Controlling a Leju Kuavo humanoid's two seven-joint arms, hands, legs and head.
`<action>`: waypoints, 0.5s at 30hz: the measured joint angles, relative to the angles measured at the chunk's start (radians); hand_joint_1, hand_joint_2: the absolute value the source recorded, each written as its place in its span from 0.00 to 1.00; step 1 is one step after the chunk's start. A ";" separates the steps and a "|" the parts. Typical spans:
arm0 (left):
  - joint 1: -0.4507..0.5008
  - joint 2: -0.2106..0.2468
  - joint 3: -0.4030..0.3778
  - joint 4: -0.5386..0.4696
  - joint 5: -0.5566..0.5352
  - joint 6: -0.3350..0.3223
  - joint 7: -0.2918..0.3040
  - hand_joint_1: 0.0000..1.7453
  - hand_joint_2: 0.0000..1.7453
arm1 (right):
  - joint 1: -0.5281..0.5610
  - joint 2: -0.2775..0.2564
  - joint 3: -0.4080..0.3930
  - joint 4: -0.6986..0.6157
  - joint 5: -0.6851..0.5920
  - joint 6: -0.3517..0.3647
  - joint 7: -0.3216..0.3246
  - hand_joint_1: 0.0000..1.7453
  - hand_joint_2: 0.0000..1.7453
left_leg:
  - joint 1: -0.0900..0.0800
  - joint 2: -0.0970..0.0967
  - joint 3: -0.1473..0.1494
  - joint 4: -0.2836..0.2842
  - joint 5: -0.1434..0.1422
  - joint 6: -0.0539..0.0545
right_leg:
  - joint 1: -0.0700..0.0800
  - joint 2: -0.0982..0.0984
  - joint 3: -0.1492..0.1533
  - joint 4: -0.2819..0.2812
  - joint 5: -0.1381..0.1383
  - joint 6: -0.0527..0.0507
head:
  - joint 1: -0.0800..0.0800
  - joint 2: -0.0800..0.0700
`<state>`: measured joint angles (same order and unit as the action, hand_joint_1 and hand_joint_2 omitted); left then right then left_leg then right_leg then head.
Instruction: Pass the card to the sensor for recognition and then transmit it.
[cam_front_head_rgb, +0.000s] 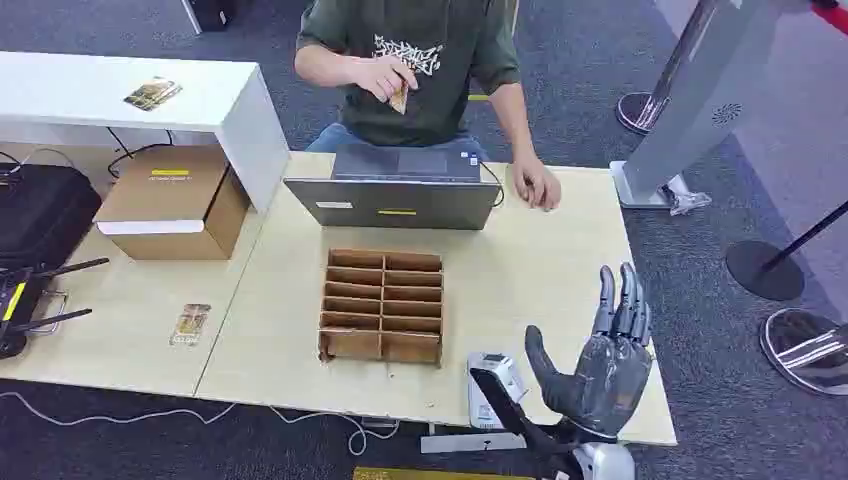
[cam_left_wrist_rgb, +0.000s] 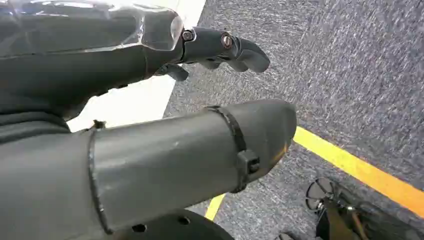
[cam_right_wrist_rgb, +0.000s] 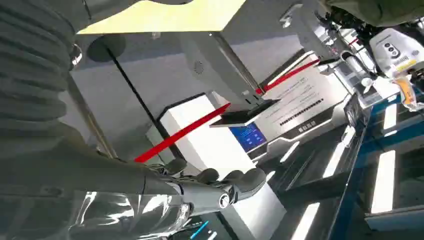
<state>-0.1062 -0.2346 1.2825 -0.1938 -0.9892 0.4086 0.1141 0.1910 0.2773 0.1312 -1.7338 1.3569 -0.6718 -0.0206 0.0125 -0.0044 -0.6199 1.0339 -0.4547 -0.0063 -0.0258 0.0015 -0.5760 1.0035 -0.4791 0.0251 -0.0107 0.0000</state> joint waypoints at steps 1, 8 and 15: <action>0.000 -0.002 -0.002 0.000 -0.002 -0.002 0.000 0.00 0.00 | 0.000 0.000 0.000 0.000 0.005 0.000 0.007 0.00 1.00 | 0.000 0.000 0.000 0.000 0.000 0.000 | 0.000 0.000 0.000 0.000 0.000 0.000 | 0.000 0.000; -0.001 -0.008 -0.003 0.000 -0.004 -0.022 -0.017 0.00 0.00 | 0.000 0.000 0.000 -0.006 0.017 0.000 0.027 0.00 1.00 | 0.000 0.000 0.000 0.000 0.000 0.000 | 0.000 0.000 0.000 0.000 0.000 0.000 | 0.000 0.000; -0.002 -0.013 -0.003 0.000 0.006 -0.022 -0.024 0.00 0.00 | 0.001 0.000 0.000 -0.010 0.027 0.000 0.035 0.00 1.00 | 0.000 0.000 0.000 0.000 0.000 0.000 | 0.000 0.000 0.000 0.000 0.000 0.000 | 0.000 0.000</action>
<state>-0.1079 -0.2480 1.2795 -0.1938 -0.9834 0.3861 0.0896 0.1915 0.2770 0.1312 -1.7441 1.3840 -0.6718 0.0149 0.0125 -0.0044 -0.6199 1.0339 -0.4551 -0.0059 -0.0258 0.0015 -0.5761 1.0035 -0.4792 0.0251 -0.0103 0.0000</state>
